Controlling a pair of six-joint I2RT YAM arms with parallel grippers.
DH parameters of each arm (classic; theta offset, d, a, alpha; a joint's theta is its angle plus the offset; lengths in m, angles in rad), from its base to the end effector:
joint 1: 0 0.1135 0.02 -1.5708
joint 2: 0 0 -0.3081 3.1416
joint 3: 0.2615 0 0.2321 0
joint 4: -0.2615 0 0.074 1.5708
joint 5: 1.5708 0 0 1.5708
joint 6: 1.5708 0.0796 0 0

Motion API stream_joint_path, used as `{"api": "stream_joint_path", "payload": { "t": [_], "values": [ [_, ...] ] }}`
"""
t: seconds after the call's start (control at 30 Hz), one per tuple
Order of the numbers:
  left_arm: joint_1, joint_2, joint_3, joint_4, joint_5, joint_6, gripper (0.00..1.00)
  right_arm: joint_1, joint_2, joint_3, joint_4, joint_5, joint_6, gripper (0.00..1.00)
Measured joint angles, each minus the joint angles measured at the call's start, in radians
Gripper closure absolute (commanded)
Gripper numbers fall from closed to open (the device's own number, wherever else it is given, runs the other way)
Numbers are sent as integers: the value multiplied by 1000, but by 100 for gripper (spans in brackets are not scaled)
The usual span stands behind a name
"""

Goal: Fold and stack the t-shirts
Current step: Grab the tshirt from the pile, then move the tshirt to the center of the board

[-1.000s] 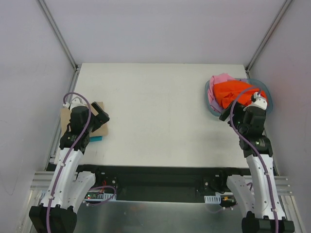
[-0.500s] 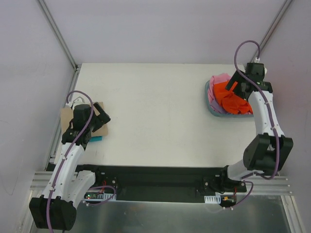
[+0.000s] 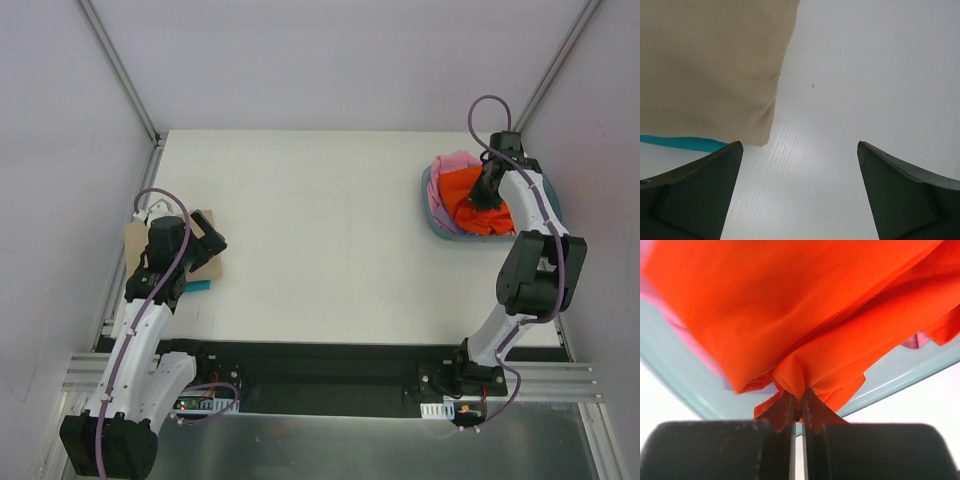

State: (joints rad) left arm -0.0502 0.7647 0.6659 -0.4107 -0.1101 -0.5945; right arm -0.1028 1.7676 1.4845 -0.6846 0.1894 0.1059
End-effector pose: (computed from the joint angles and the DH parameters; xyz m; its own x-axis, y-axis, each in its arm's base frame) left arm 0.1606 0.0007 0.2897 -0.3778 -0.5384 -0.7532 -0.3109 0.8401 -0.4446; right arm 0.3950 -0.0558 0.2853 -0.7928 0.1862 -0.5804 0.2925 0.9516 -0.0942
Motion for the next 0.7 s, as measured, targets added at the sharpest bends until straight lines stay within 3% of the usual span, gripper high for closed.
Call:
{"api": "stream_joint_path", "payload": {
  "t": [0.13, 0.27, 0.47, 0.7],
  "values": [
    [0, -13, 0, 0, 8, -1, 1, 4, -73, 56, 3, -57, -48, 100],
    [0, -19, 0, 0, 27, -2, 1, 45, -251, 113, 35, -161, -110, 99],
    [0, -20, 0, 0, 55, -13, 1, 304, -498, 343, 95, -332, -175, 99],
    [0, -60, 0, -4, 84, -38, 1, 460, -494, 576, 228, -603, -103, 99]
  ]
}}
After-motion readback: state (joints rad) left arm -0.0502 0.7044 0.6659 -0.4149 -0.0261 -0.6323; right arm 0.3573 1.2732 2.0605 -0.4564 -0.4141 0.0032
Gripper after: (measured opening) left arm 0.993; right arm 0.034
